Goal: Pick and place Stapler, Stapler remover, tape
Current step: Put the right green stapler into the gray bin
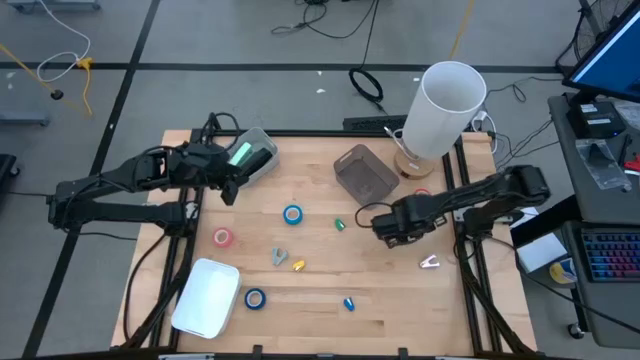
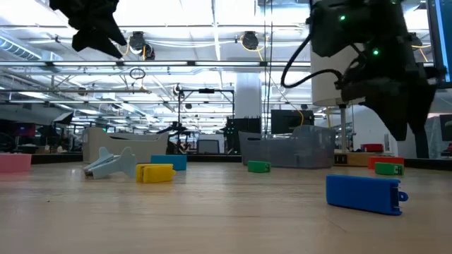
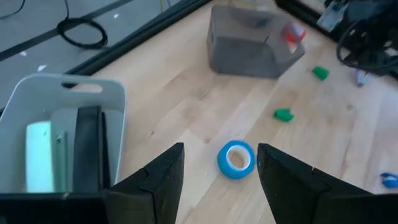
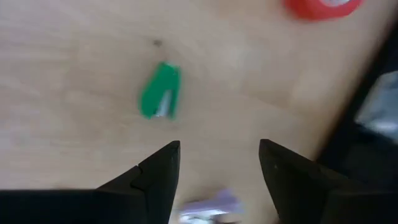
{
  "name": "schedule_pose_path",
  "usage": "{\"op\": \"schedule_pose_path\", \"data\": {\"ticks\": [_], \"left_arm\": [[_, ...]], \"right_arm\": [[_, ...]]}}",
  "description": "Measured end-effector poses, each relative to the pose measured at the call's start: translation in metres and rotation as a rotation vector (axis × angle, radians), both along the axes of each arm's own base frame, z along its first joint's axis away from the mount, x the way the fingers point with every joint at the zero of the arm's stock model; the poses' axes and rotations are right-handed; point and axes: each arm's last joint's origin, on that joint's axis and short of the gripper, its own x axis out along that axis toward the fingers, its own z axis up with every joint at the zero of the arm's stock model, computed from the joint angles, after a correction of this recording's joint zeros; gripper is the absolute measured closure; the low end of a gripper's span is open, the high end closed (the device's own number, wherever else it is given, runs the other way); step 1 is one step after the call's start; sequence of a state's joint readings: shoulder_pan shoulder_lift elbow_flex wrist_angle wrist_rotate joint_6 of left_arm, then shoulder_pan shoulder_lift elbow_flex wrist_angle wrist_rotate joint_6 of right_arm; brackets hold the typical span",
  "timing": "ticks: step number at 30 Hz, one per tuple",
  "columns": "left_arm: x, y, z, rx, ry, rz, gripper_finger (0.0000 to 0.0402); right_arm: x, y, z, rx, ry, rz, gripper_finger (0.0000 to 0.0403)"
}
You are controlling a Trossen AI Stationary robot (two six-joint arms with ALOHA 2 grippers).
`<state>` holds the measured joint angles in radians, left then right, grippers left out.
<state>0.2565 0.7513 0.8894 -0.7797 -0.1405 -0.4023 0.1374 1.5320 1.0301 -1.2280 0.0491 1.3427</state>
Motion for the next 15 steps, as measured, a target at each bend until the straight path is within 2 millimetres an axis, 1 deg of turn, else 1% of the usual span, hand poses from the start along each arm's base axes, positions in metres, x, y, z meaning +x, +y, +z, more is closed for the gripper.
{"op": "schedule_pose_path", "data": {"ticks": [5, 8, 12, 15], "left_arm": [[0.002, 0.000, 0.002, 0.006, -0.027, -0.001, 0.0201], [0.002, 0.000, 0.002, 0.006, -0.027, -0.001, 0.0201], [0.002, 0.000, 0.002, 0.006, -0.027, -0.002, 0.0201], [0.002, 0.000, 0.002, 0.006, -0.027, -0.001, 0.0201]], "right_arm": [[-0.011, -0.003, -0.012, 0.019, -0.220, -0.078, 0.0166], [-0.016, -0.006, -0.021, 0.031, -0.317, -0.111, 0.0154], [-0.026, -0.014, -0.034, 0.027, -0.359, -0.206, 0.0150], [-0.030, -0.018, -0.042, 0.029, -0.373, -0.247, 0.0150]]}}
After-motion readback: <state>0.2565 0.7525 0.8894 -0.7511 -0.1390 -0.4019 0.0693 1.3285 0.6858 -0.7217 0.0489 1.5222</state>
